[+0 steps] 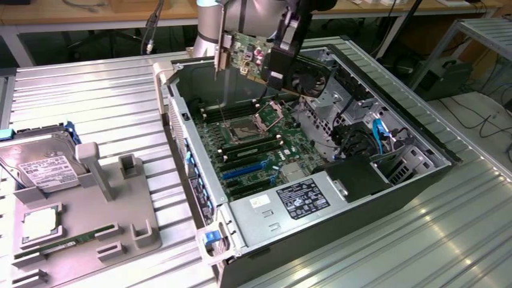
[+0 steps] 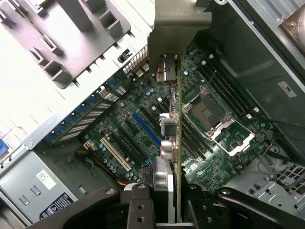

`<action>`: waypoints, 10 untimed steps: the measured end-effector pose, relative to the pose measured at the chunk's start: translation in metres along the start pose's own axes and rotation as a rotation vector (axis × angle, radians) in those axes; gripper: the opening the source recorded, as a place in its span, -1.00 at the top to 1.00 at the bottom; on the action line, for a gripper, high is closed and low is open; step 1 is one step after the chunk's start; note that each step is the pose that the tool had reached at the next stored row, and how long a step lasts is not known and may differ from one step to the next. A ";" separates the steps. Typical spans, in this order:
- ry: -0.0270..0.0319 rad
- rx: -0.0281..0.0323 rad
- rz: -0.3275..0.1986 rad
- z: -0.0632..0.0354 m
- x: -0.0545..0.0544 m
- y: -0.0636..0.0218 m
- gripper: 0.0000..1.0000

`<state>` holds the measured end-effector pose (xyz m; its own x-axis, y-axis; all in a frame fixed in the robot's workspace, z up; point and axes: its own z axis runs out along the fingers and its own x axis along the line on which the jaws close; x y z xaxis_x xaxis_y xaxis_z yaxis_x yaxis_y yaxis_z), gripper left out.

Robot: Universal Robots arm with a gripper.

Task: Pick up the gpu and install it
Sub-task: 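Insert the gpu into the slot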

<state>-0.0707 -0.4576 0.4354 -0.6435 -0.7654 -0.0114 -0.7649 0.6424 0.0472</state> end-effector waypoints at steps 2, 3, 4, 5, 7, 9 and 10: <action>0.0013 -0.0004 -0.030 0.0001 0.000 0.0000 0.43; 0.0019 -0.0005 -0.045 0.0001 0.000 0.0000 0.43; 0.0026 -0.0007 -0.058 0.0001 0.000 -0.0001 0.43; 0.0033 -0.0008 -0.072 0.0001 0.000 -0.0001 0.43; 0.0047 -0.0011 -0.101 0.0001 0.000 -0.0001 0.43; 0.0062 -0.0015 -0.133 0.0001 0.000 -0.0001 0.43; 0.0072 -0.0018 -0.155 0.0002 0.000 -0.0001 0.43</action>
<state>-0.0707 -0.4577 0.4352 -0.5171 -0.8558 -0.0115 -0.8552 0.5161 0.0472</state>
